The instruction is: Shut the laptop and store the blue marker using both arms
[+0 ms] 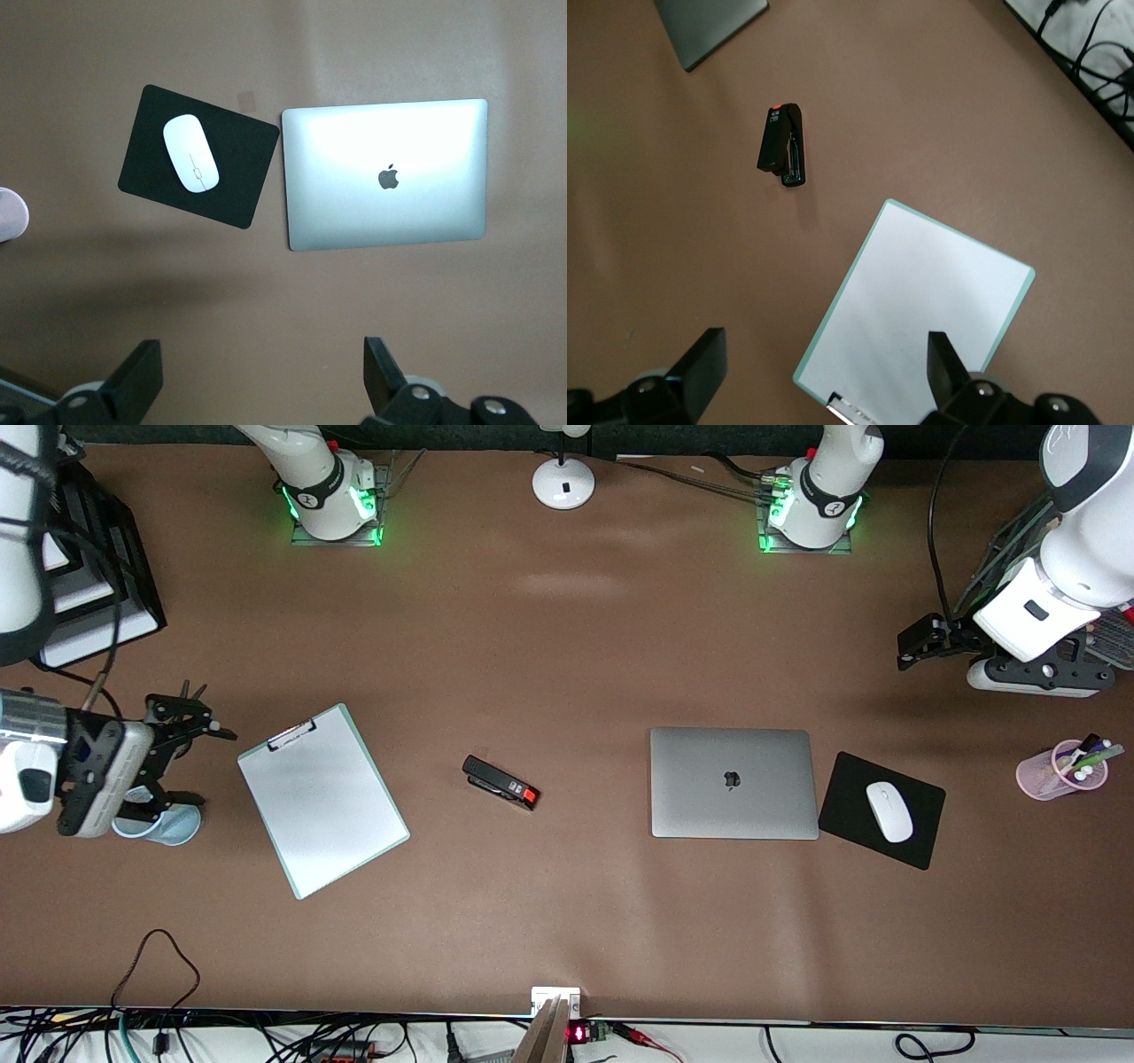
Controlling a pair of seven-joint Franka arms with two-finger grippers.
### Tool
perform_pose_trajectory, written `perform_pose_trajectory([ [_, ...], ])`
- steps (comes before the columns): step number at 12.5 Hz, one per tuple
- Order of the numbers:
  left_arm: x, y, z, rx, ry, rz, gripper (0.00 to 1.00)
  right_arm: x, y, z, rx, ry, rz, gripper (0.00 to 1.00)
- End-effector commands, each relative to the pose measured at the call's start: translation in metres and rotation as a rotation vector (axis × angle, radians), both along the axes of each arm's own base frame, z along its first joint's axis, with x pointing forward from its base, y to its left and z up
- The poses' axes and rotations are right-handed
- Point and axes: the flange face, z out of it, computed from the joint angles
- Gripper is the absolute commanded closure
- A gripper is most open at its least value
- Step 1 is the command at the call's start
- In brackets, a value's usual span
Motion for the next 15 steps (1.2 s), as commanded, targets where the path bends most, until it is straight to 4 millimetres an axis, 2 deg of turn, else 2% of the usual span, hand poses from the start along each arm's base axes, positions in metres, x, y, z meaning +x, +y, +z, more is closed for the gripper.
perform_pose_trajectory([
  [1,0.003,0.001,0.005,-0.008,0.006,-0.024,0.00,-0.023,0.011,0.010,-0.055,0.044,-0.135,0.00],
  [3,0.002,0.001,0.006,-0.008,0.004,-0.024,0.00,-0.035,0.010,0.007,-0.087,0.080,-0.220,0.00],
  [6,0.003,0.001,0.005,-0.010,0.006,-0.024,0.00,-0.040,-0.001,-0.006,-0.179,0.088,-0.310,0.00],
  [12,0.003,0.001,0.005,-0.008,0.007,-0.025,0.00,-0.049,-0.010,-0.010,-0.327,0.202,-0.712,0.00],
  [14,0.002,0.001,0.005,-0.010,0.011,-0.024,0.00,-0.057,-0.011,-0.014,-0.364,0.286,-0.823,0.00],
  [15,0.002,0.001,0.005,-0.008,0.010,-0.025,0.00,-0.063,-0.012,-0.009,-0.407,0.298,-0.858,0.00],
])
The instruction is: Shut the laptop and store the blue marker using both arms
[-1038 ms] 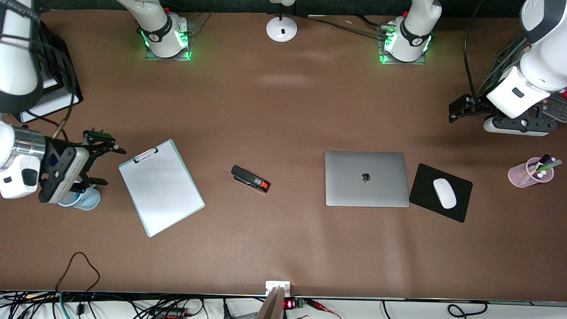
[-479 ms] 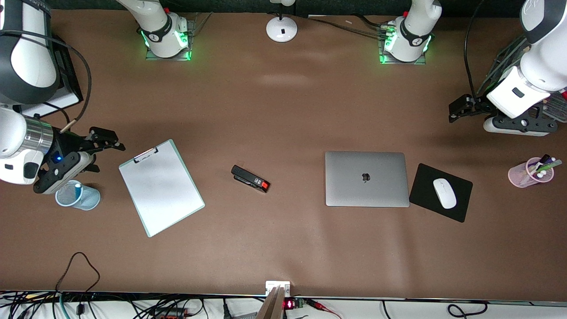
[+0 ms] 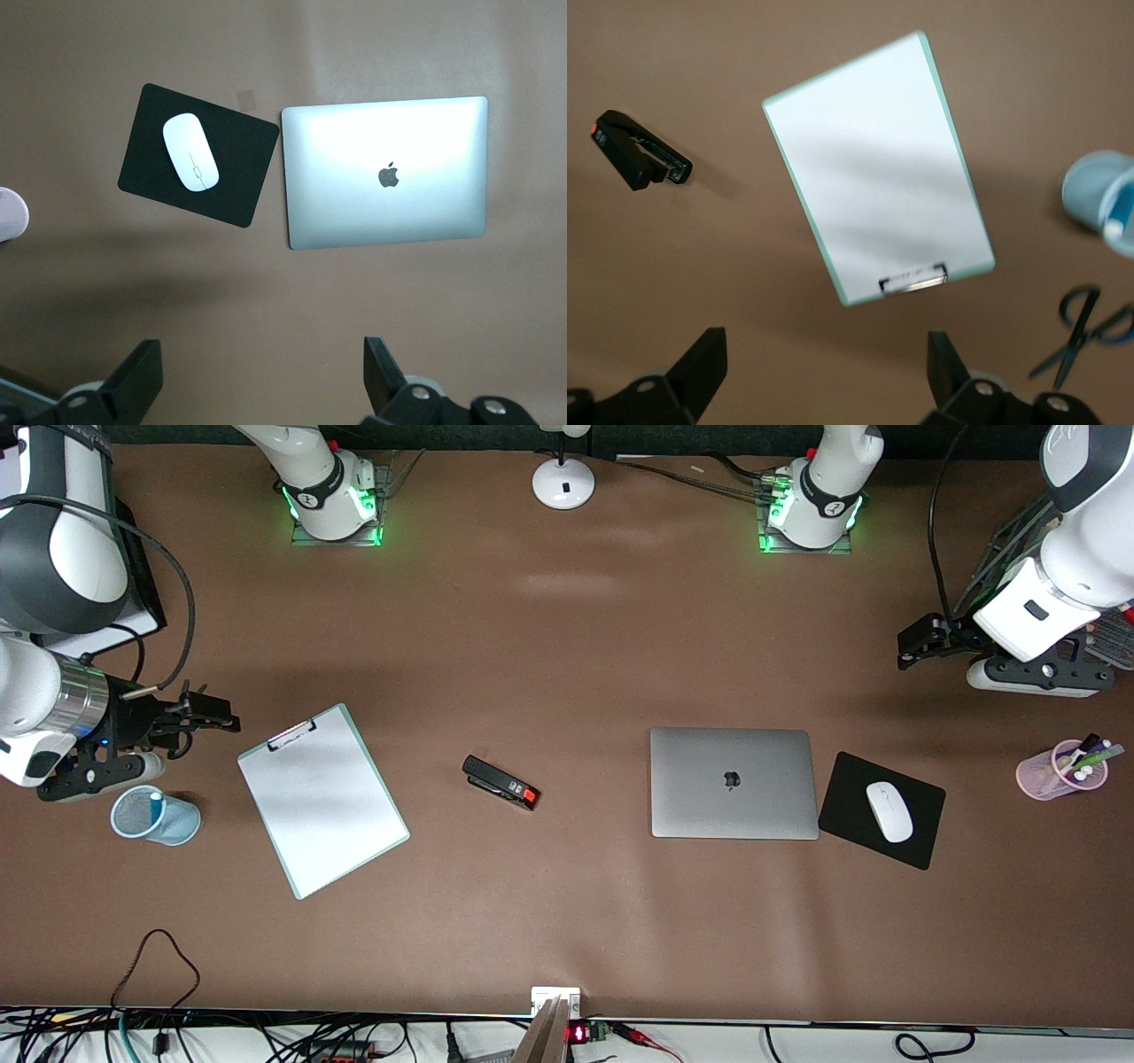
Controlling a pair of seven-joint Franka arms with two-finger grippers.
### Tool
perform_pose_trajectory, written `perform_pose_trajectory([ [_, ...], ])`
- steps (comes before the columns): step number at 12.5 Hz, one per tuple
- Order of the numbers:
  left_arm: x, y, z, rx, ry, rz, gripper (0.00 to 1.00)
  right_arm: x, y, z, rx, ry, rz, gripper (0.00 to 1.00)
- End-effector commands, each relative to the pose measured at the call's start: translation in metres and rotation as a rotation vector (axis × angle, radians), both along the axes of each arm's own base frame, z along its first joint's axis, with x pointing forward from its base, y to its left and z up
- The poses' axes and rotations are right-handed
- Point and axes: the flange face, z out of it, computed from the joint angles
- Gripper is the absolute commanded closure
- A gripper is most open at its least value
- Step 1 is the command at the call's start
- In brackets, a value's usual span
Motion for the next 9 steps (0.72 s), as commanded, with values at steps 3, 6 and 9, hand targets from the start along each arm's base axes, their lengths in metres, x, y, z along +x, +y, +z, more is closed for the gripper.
perform_pose_trajectory([
  [3,0.003,0.001,0.005,-0.008,0.006,-0.021,0.00,-0.023,0.001,0.035,-0.192,-0.021,-0.038,0.00],
  [6,0.002,0.001,0.006,-0.008,0.005,-0.021,0.00,-0.018,-0.036,0.049,-0.236,-0.086,-0.093,0.00],
  [9,0.002,0.001,0.006,-0.008,0.006,-0.021,0.00,-0.024,-0.073,0.064,-0.230,-0.097,-0.154,0.00],
])
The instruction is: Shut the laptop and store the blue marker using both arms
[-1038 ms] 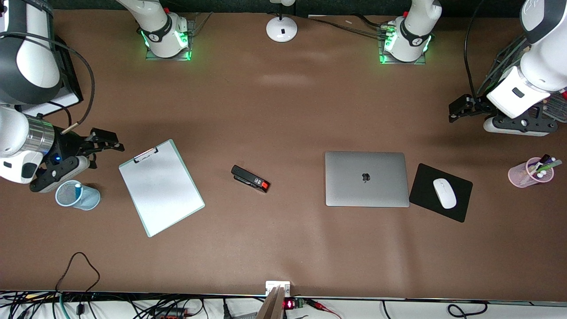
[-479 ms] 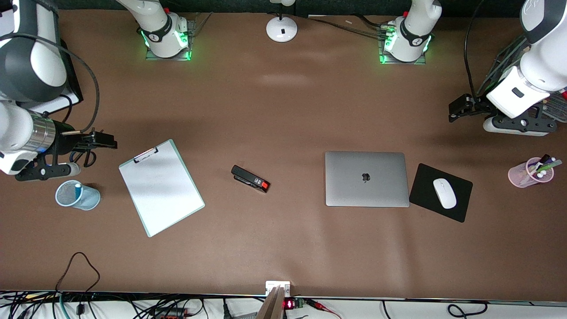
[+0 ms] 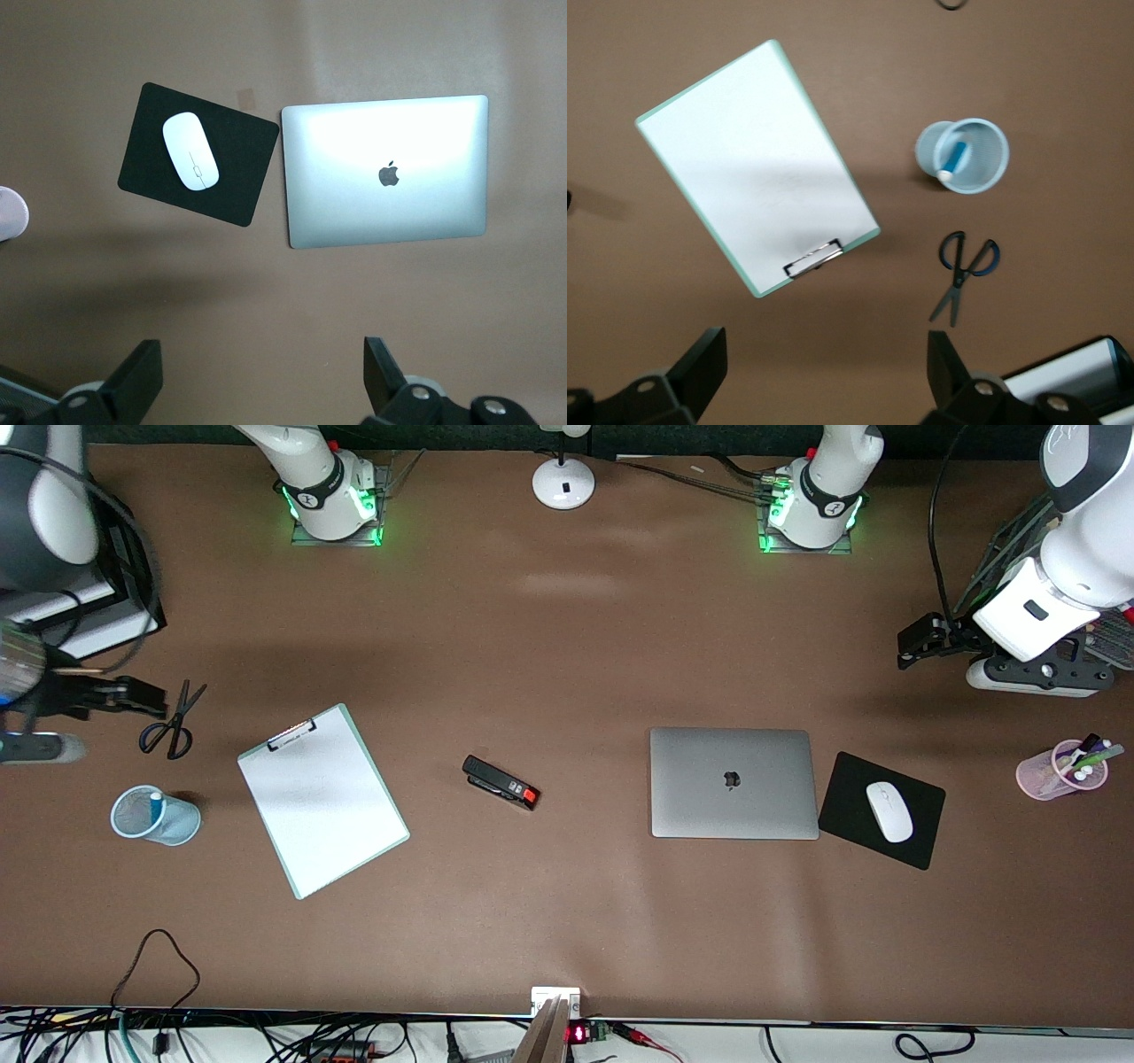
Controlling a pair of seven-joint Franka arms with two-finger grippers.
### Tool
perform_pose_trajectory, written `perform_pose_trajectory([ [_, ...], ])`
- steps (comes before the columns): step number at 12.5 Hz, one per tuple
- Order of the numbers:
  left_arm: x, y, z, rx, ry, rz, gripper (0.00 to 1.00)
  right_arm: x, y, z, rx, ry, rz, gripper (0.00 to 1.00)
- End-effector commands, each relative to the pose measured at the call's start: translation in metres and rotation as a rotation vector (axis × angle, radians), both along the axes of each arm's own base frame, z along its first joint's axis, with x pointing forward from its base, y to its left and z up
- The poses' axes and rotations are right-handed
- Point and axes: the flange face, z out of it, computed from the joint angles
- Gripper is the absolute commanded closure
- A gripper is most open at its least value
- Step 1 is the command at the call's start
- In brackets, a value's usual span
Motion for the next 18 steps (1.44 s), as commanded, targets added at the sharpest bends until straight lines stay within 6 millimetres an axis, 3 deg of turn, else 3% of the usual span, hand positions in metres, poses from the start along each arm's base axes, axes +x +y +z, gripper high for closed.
perform_pose_trajectory([
  [1,0.003,0.002,0.005,-0.008,0.007,-0.019,0.00,-0.008,-0.022,0.021,0.018,-0.042,-0.047,0.00],
  [2,0.002,0.002,0.006,-0.008,0.005,-0.017,0.00,-0.011,-0.027,0.028,0.056,-0.054,-0.066,0.00],
  [6,0.003,0.003,0.005,-0.008,0.007,-0.014,0.00,-0.034,-0.015,0.056,0.068,-0.065,-0.055,0.00],
  [9,0.002,0.003,0.006,-0.008,0.005,-0.016,0.00,-0.056,-0.022,0.049,0.078,-0.061,-0.056,0.00],
  [13,0.002,0.003,0.006,-0.008,0.005,-0.016,0.00,-0.068,-0.023,0.060,0.084,-0.040,-0.025,0.00],
  [18,0.003,0.003,0.005,-0.008,0.007,-0.016,0.00,-0.067,-0.019,0.071,0.075,-0.062,-0.048,0.00],
])
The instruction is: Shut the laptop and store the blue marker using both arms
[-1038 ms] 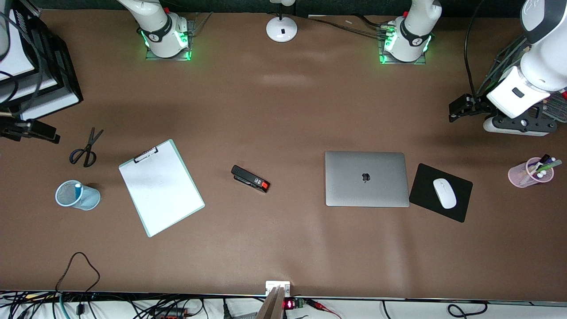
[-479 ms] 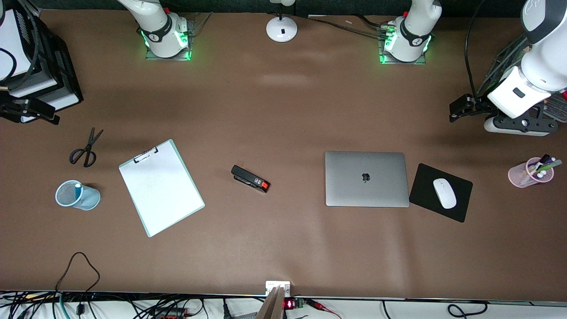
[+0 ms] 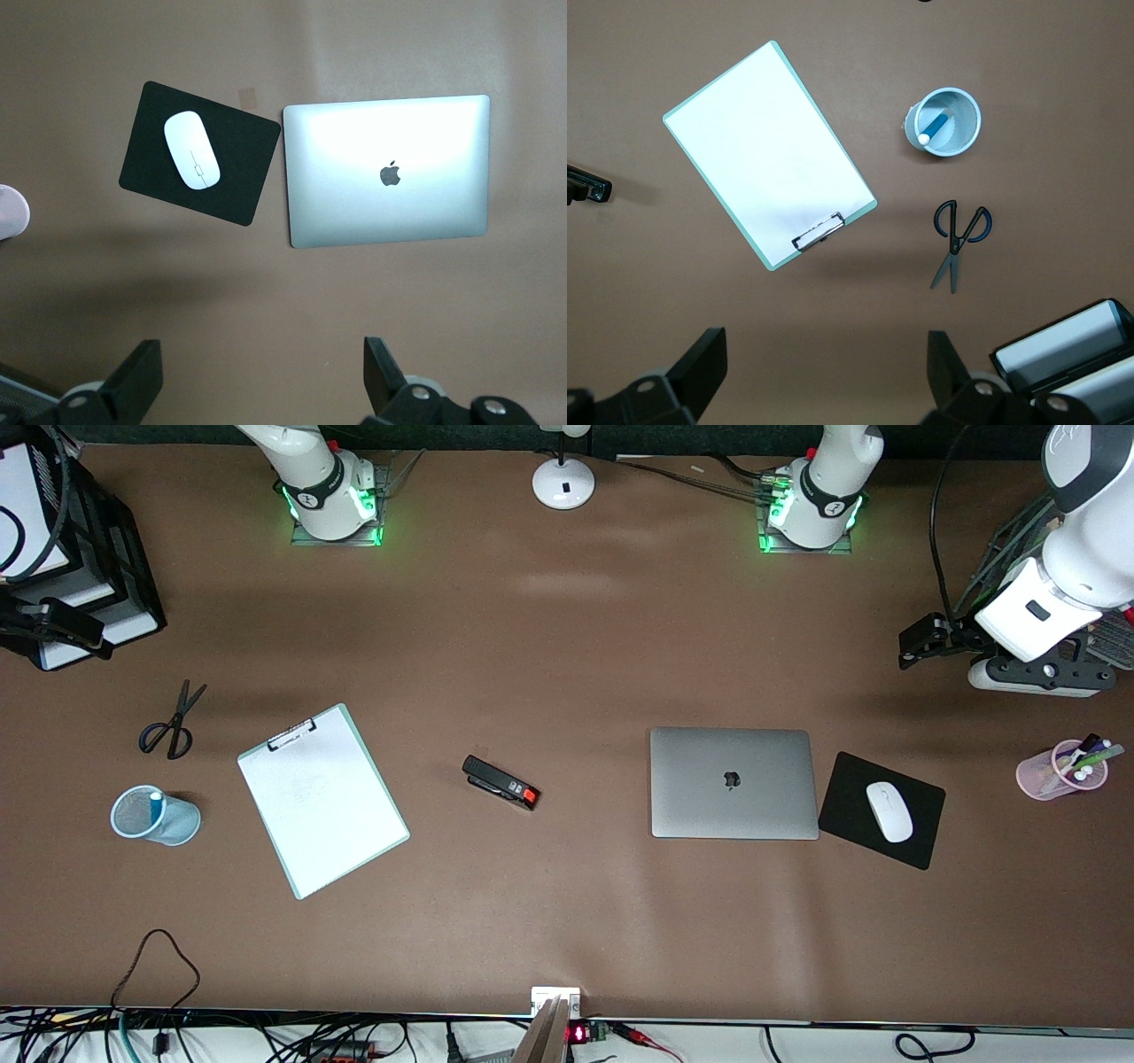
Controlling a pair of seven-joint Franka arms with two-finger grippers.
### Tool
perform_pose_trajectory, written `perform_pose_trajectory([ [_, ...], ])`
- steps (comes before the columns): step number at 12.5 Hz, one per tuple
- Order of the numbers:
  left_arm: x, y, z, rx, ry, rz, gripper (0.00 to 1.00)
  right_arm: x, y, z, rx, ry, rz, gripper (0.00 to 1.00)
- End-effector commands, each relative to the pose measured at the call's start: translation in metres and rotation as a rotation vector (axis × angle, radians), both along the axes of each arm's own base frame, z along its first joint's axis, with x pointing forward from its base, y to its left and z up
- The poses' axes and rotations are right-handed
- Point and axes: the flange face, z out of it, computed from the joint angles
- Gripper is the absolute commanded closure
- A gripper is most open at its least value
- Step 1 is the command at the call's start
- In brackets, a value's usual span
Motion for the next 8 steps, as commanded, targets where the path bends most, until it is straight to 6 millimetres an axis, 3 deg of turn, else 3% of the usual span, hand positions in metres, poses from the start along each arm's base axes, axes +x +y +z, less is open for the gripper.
perform_pose_trajectory([
  [1,0.0028,0.0009,0.0050,-0.008,0.005,-0.019,0.00,-0.0047,0.0015,0.0111,0.010,-0.014,-0.011,0.00],
  [8,0.0025,0.0010,0.0058,-0.007,0.003,-0.019,0.00,-0.0059,0.0038,0.0151,0.014,-0.020,-0.008,0.00],
])
